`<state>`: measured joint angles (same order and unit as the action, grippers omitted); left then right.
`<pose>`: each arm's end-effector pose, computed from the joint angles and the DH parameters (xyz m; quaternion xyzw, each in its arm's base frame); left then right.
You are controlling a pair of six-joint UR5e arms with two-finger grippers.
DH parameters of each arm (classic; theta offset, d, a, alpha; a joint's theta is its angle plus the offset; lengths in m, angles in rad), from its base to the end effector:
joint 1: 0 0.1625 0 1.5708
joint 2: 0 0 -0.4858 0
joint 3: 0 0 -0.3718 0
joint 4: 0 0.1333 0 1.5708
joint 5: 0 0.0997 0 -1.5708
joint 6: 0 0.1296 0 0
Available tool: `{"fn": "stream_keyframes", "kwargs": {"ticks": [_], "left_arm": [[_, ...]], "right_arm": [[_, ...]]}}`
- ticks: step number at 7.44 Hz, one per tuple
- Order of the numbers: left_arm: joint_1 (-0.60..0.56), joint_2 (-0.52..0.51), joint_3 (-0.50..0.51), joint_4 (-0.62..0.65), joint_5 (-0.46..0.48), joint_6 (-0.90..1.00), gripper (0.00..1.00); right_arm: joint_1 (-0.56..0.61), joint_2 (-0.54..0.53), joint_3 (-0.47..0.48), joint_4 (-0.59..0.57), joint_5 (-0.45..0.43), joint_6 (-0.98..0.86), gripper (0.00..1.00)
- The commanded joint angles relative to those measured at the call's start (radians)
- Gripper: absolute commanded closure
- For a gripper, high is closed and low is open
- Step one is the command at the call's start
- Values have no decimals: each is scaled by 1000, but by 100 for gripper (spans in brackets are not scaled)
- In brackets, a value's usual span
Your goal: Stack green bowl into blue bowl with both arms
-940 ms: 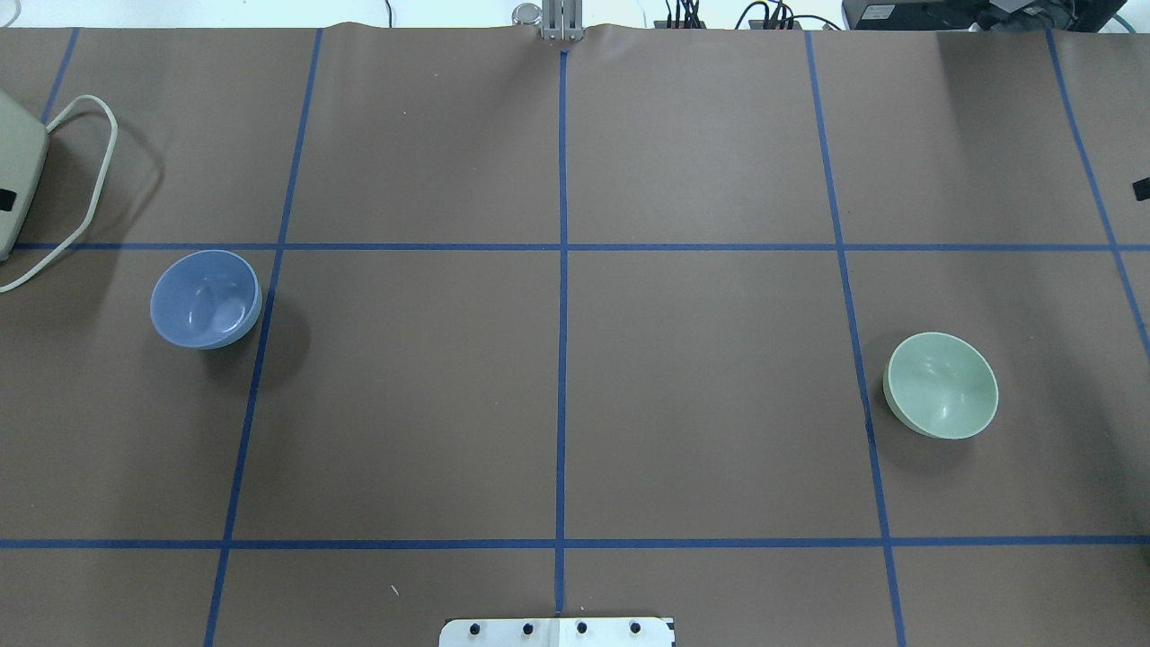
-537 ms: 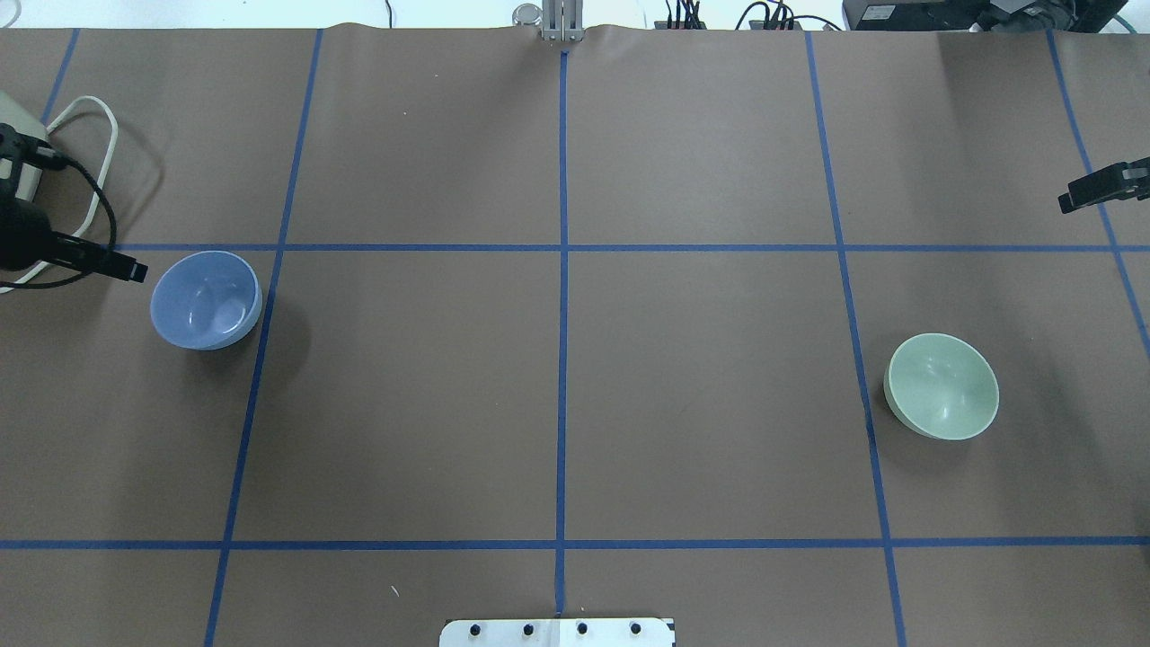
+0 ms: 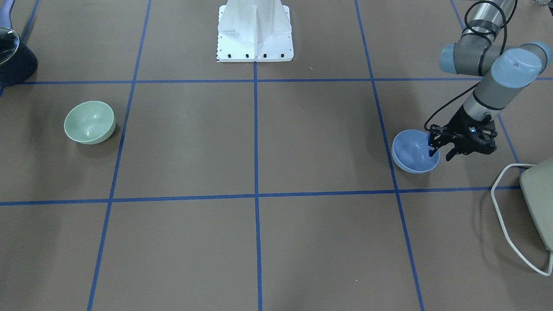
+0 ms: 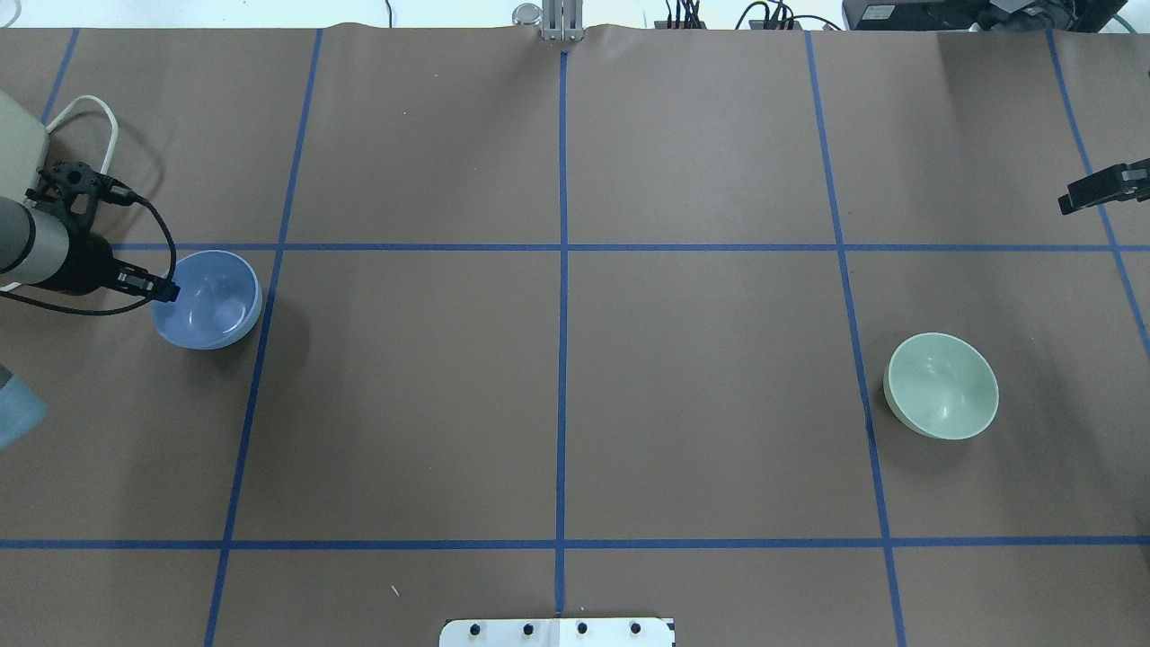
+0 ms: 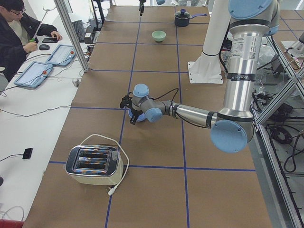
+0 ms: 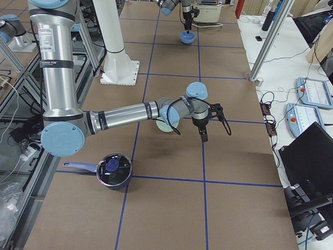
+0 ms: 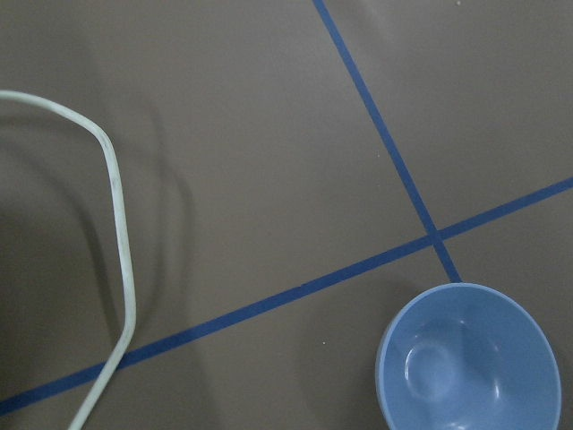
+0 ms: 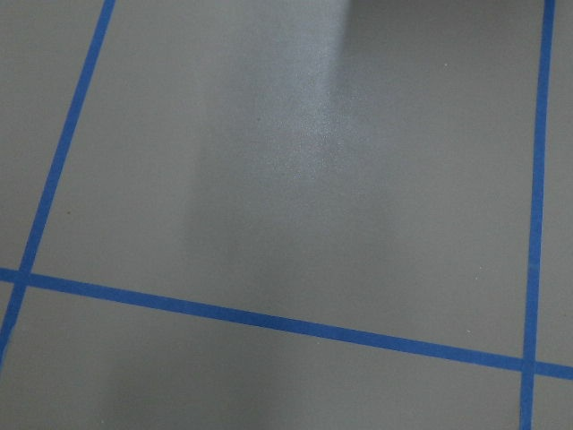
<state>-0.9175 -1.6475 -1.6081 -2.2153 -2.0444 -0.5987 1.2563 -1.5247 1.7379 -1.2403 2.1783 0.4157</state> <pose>0.2804 -0.4884 0.6197 0.1640 0.3875 0.1115 0.9003 -0.1063 -0.5187 0.6086 0.1365 -0.3606 -0.0337 0.9221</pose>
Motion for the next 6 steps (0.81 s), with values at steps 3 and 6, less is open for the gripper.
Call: {"fn": "stream_keyframes", "kwargs": {"ticks": [3,6], "left_arm": [[0,-31,-134,14,-8,-7,100],[129,-385,-193,416,1,-202,100]], "right_arm": [[0,-2,2,1,0,0,0],[-2,-3,2,1,1,2,0]]}}
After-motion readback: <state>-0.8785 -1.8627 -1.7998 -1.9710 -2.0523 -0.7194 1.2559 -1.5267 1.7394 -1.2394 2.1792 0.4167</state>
